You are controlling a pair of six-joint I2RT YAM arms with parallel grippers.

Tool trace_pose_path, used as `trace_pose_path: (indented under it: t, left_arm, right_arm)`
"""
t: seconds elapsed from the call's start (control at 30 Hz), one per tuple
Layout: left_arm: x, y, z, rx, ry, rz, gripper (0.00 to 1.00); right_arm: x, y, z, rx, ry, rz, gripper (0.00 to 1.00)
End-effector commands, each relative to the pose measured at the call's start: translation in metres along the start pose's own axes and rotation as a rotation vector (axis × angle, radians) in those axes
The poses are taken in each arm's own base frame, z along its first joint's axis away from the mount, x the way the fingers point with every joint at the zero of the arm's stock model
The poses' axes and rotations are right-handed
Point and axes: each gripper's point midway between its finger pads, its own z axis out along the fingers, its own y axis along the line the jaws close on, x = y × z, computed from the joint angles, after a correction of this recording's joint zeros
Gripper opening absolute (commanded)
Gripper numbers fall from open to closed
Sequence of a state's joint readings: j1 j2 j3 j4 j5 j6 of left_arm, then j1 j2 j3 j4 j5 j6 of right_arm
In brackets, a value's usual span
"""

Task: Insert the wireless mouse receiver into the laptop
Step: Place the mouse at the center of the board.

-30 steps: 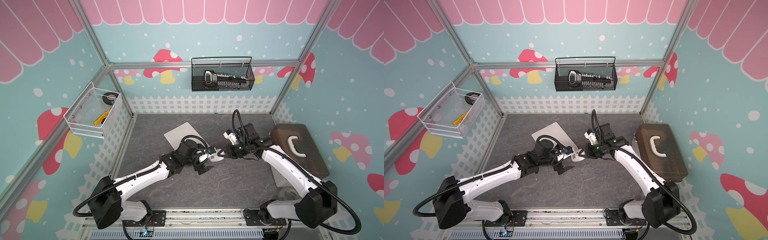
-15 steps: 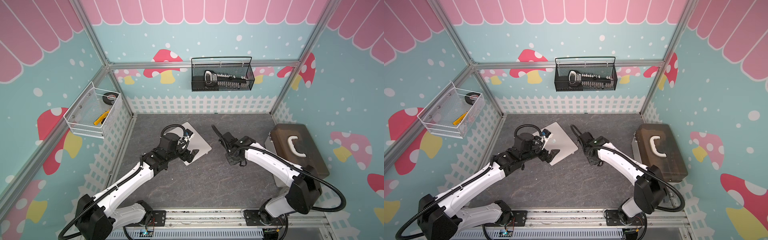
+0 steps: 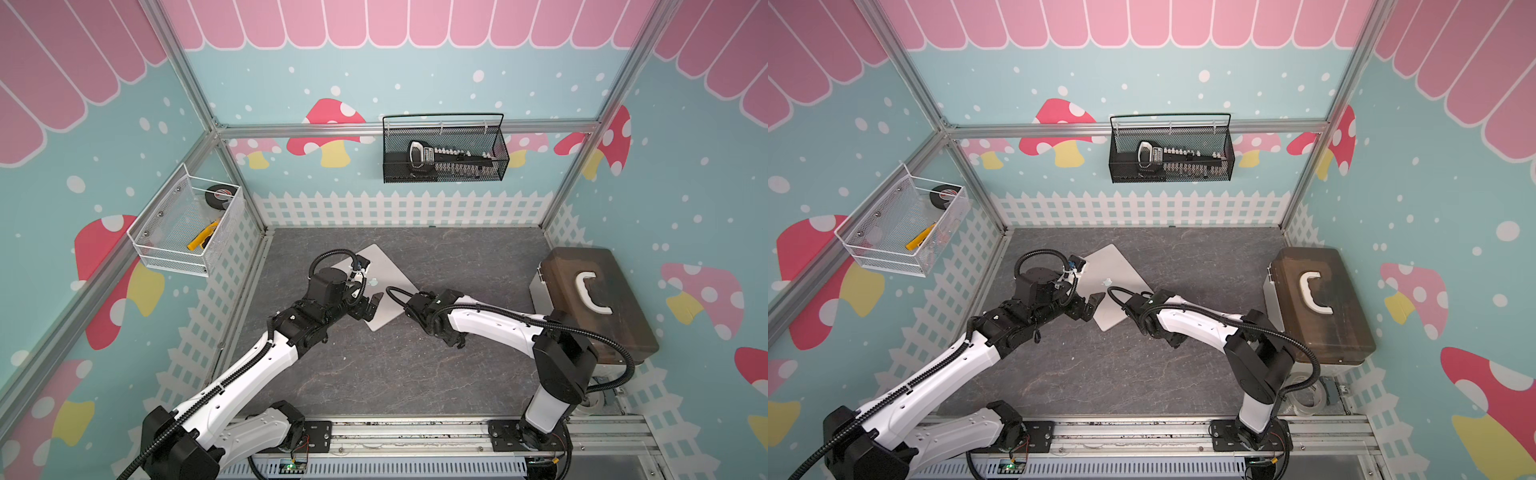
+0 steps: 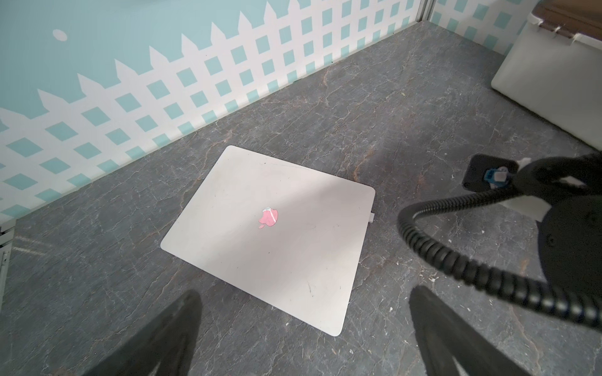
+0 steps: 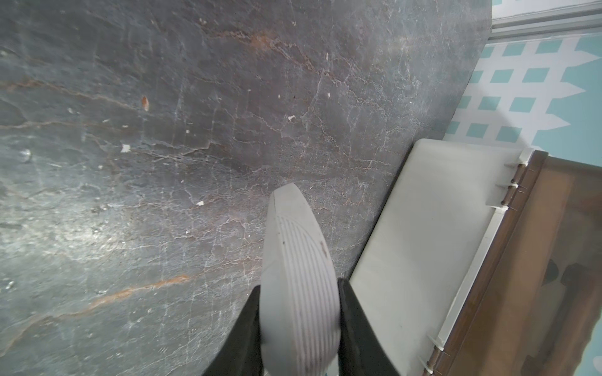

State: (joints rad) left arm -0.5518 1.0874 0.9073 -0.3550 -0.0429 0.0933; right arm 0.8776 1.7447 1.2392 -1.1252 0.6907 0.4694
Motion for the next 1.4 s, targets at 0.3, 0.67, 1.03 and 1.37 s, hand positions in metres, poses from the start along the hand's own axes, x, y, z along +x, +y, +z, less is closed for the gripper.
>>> trace_pose_path:
  t: [0.3, 0.67, 1.03, 1.37]
  left_arm:
    - [0.002, 0.002, -0.004, -0.004, 0.007, 0.021, 0.99]
    - [0.002, 0.004, -0.006, -0.013, 0.008, 0.036, 0.99]
    - [-0.003, 0.002, -0.006, -0.001, 0.005, 0.041, 0.99]
    - [-0.012, 0.077, 0.015, -0.142, -0.095, -0.441, 0.99]
  right_arm:
    - [0.011, 0.026, 0.009, -0.019, 0.028, -0.015, 0.35]
    - [0.015, 0.045, 0.016, -0.024, 0.034, -0.036, 0.44]
    - [-0.002, 0.04, -0.016, -0.224, -0.083, 0.089, 0.57]
    - [-0.066, -0.085, -0.042, -0.453, -0.6, 0.506, 0.58]
